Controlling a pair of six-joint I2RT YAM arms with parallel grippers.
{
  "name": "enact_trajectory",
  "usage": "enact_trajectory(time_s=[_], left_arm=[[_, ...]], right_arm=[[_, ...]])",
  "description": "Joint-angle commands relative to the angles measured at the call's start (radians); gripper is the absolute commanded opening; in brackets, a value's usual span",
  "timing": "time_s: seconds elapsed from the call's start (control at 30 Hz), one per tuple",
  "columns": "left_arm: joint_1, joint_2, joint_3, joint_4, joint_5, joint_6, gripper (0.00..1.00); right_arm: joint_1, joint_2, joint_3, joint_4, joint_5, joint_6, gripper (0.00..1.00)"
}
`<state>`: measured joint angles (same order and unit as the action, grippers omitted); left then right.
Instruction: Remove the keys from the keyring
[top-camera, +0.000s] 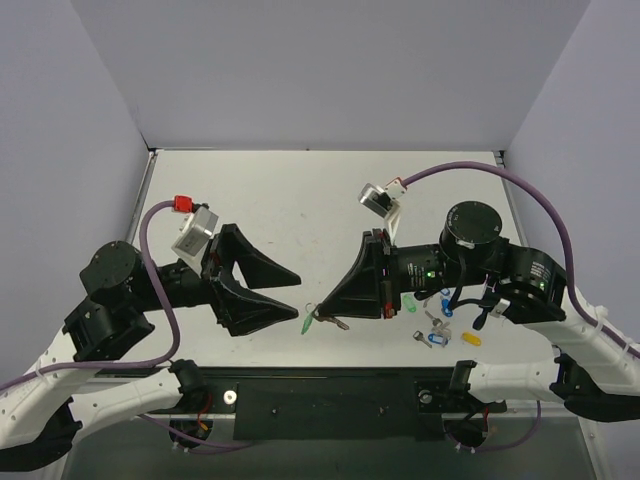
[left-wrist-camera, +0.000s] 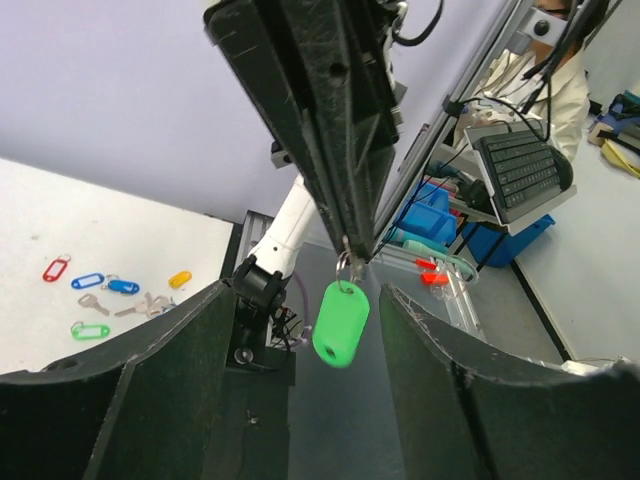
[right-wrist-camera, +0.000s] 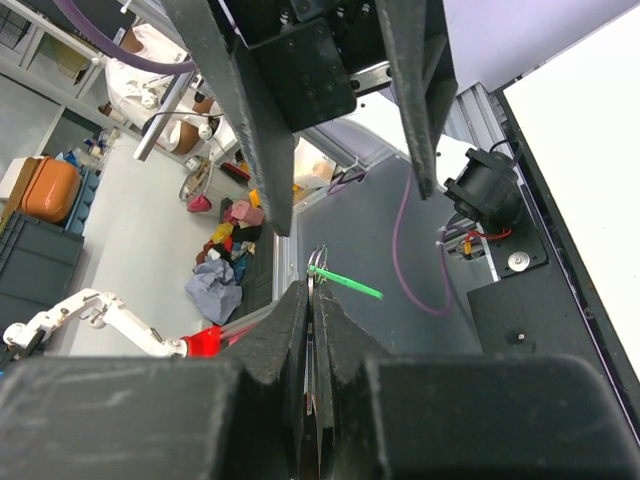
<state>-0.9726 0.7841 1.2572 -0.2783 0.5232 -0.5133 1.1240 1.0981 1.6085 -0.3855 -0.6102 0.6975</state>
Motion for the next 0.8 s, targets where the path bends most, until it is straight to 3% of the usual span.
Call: enact_trajectory(time_s=[0.0, 0.43, 0.63, 0.77], left_arm=[[0.003, -0.011, 0.004, 0.102, 0.046, -0.033, 0.69], [0.005, 0.050, 0.001, 0.120, 0.109, -0.086, 0.68], [0.005, 0.061, -0.007, 0.157, 0.132, -0.114, 0.58], [0.005, 0.063, -0.007, 0.157, 0.140, -0.120, 0.43]], right_arm=[[0.011, 0.011, 0.041, 0.023, -0.017, -0.012, 0.00], [0.020, 0.035, 0.074, 0.016, -0.017, -0.018, 0.00], [0.022, 0.036, 0.073, 0.014, -0.006, -0.021, 0.00], [0.025, 0.037, 0.076, 0.013, -0.003, -0.024, 0.00]])
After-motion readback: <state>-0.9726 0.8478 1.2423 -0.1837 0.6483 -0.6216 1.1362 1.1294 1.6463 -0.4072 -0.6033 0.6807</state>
